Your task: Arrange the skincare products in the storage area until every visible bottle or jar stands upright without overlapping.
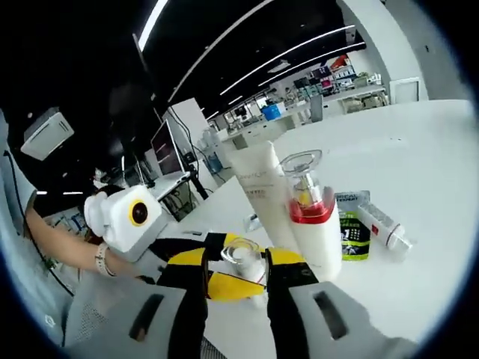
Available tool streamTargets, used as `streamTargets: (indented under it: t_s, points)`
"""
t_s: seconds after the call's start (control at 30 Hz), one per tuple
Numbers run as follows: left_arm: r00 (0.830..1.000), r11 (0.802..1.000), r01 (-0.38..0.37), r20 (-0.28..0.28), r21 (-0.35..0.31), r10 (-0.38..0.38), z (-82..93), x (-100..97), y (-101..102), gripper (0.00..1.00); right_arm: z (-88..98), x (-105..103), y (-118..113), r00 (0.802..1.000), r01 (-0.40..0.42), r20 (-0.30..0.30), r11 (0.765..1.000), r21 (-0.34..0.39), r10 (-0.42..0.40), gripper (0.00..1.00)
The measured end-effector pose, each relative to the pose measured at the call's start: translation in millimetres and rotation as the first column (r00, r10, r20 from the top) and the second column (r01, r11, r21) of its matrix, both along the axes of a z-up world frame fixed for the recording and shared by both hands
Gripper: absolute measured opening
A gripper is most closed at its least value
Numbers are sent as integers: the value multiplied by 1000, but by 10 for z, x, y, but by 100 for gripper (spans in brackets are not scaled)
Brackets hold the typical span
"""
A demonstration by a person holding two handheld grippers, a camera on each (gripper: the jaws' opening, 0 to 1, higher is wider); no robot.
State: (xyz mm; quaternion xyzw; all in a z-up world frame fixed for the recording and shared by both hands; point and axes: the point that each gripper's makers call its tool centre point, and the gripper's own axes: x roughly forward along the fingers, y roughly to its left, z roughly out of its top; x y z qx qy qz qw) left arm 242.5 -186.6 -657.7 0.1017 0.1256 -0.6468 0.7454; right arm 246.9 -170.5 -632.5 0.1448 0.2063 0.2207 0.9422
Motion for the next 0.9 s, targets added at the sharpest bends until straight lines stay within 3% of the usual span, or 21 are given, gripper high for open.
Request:
streamTargets:
  t_s: [0.07, 0.13, 0.2, 0.37, 0.6, 0.9]
  points:
    - [1000, 1000, 14, 7, -13, -14, 26, -32, -13, 18, 10, 32, 43, 1000, 4, 6, 1000, -4, -4, 28]
    - [1000, 1000, 15, 11, -19, -15, 41, -33, -17, 18, 8, 54, -8, 1000, 18, 24, 997, -69, -16, 23]
    - [1000, 1000, 13, 6, -25, -13, 49, -28, -19, 18, 26, 46, 16, 1000, 6, 27, 997, -83, -3, 23]
    - [999, 999, 26, 31, -37, -25, 68, -42, -30, 18, 40, 24, 47, 994, -45, 83, 972, -232, 66, 22]
    - [999, 999, 32, 36, -35, -31, 45, -39, -36, 18, 23, 39, 43, 994, -42, 89, 970, -241, 65, 22]
    - [992, 999, 35, 121, -8, -34, 35, -10, -31, 21, 18, 55, 29, 992, -36, 104, 961, -275, 67, 22]
